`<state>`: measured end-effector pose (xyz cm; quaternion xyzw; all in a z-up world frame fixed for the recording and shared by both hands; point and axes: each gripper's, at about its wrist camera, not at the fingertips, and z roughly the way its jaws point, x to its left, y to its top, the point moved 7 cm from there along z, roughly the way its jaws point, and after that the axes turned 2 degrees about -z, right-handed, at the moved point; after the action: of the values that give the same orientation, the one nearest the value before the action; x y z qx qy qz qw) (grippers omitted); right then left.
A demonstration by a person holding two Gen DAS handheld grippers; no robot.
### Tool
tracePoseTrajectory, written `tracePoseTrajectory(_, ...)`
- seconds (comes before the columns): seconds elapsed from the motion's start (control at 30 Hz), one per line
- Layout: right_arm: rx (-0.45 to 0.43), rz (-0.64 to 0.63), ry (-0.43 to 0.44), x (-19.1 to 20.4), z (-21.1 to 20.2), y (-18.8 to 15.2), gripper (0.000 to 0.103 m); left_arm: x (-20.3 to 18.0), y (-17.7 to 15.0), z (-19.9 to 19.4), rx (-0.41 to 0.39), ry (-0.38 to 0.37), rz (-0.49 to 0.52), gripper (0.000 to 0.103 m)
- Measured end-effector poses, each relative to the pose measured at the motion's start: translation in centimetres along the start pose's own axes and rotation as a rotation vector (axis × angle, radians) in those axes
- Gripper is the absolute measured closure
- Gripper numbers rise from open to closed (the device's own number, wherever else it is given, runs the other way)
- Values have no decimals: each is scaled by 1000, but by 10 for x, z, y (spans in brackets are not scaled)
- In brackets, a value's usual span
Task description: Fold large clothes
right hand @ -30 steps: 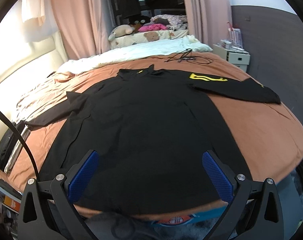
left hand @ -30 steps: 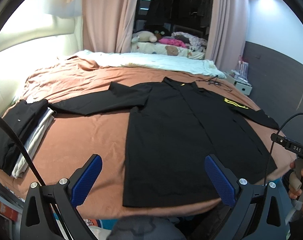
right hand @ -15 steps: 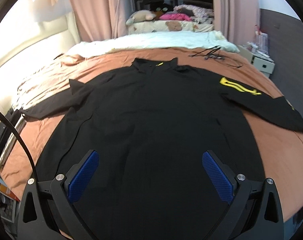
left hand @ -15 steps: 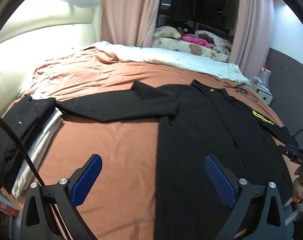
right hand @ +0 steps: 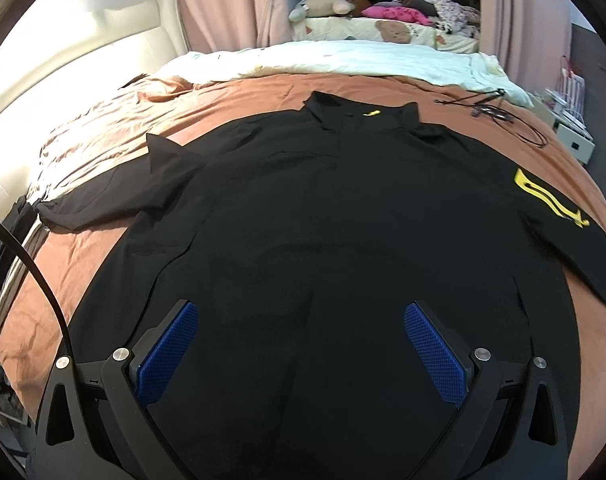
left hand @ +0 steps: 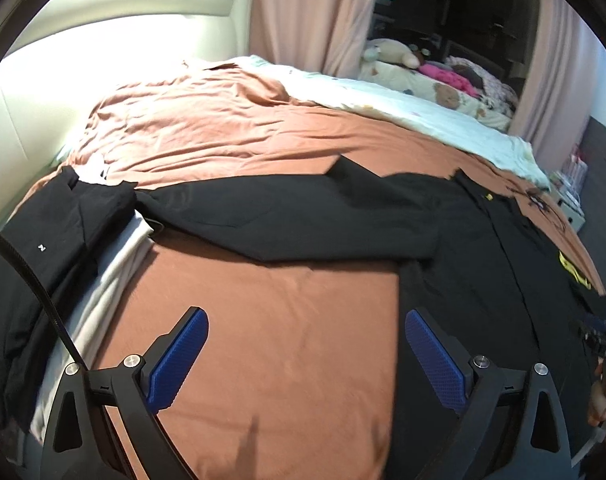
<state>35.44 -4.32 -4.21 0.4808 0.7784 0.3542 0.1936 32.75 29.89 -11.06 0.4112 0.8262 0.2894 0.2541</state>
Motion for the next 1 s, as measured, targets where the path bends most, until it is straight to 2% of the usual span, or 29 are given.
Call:
tracePoseTrajectory(0.2,0,-12,25,7,18,22,0,24,25,28,8,9,-75,3)
tracePoseTrajectory(0.27,-4,-17,41,14,24,28,5,30,28,45,41,18,-93,5)
tracePoseTrajectory(0.4,-3,-24,73,23,37,36,8,48,30,77,82,56,-134,7)
tracePoseTrajectory(0.5,-1,-25,84,24,45,38,15,65,30,99,102,78,-172,8)
tracePoseTrajectory(0.57,7,-20,99,25,50,39,22,76,30,114,114,96,-195,13)
tracePoseTrajectory(0.73,18,-20,114,30,68,48,25,99,38,149,132,135,-262,13)
tracePoseTrajectory(0.8,15,-17,136,34,75,53,27,104,43,164,136,140,-282,17)
tracePoseTrajectory(0.83,16,-16,144,37,77,55,30,106,45,172,138,146,-286,24)
tracePoseTrajectory(0.87,18,-19,152,39,82,58,32,110,47,179,142,156,-291,41)
tracePoseTrajectory(0.9,22,-23,158,41,86,60,36,113,48,182,148,167,-300,53)
tracePoseTrajectory(0.93,27,-25,166,43,91,63,42,118,49,186,152,174,-317,74)
tracePoseTrajectory(0.97,32,-21,180,45,97,66,48,121,50,188,150,186,-326,86)
tracePoseTrajectory(1.0,36,-15,195,47,102,68,53,122,52,187,140,192,-332,89)
